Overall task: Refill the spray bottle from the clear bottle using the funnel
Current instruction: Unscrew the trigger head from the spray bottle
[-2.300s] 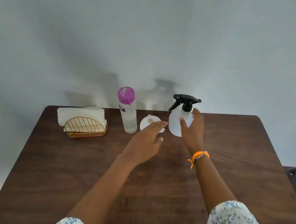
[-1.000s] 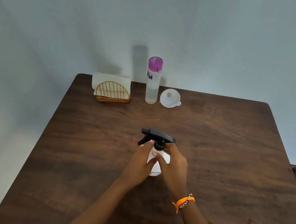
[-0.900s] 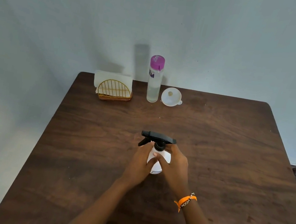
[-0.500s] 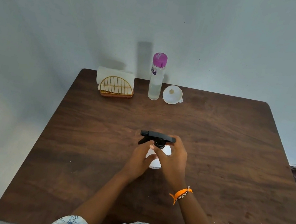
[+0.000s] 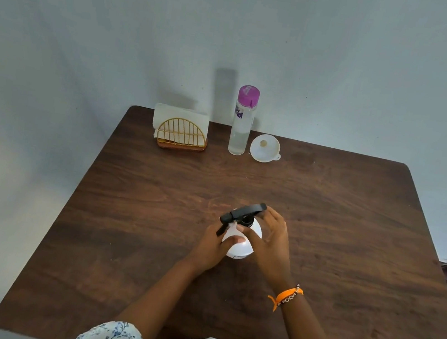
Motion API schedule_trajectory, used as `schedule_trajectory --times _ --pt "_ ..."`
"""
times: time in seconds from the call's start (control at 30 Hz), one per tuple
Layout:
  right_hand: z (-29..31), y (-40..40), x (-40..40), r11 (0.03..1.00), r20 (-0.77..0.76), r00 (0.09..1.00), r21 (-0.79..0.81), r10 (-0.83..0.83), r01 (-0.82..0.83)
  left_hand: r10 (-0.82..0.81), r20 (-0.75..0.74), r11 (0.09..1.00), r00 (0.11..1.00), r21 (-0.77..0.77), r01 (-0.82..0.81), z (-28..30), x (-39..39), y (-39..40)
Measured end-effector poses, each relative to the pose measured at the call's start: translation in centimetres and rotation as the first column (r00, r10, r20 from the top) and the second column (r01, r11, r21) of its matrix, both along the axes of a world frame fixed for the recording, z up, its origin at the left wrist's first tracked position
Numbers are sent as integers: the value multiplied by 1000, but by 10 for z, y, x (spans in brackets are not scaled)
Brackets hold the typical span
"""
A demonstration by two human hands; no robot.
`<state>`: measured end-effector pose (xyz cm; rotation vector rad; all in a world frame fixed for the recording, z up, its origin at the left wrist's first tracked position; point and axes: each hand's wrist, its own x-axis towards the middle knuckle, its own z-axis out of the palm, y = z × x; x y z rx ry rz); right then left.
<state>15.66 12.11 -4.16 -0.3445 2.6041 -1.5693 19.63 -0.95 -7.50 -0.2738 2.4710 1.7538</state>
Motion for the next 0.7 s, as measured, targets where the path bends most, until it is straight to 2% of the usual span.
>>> schedule_trajectory --times 0.1,0.17,0.3,0.4,0.5,0.6,0.7 --pt "0 8 -4 991 26 990 -14 137 -136 -7 -10 1000 1000 -28 7 -1 -1 0" --pt "0 8 0 990 14 990 6 140 -140 -10 -13 999 1000 -39 9 1 -1 1" --pt "2 -3 12 999 -4 1000 -33 13 -14 -1 -34 998 999 -68 -1 -1 -1 0" --pt "1 -11 11 992 -95 990 52 -109 114 -10 -30 998 1000 -66 8 -2 -2 -1" --pt "1 -14 11 983 -137 980 94 -147 160 -10 -23 999 1000 -53 8 -3 -3 -1" --pt "-2 -9 12 989 -161 983 99 -92 108 -28 -43 998 999 -48 26 -3 -3 -2" --pt "-4 -1 11 999 -114 994 44 -3 8 -26 -20 999 999 -22 26 -5 -2 -3"
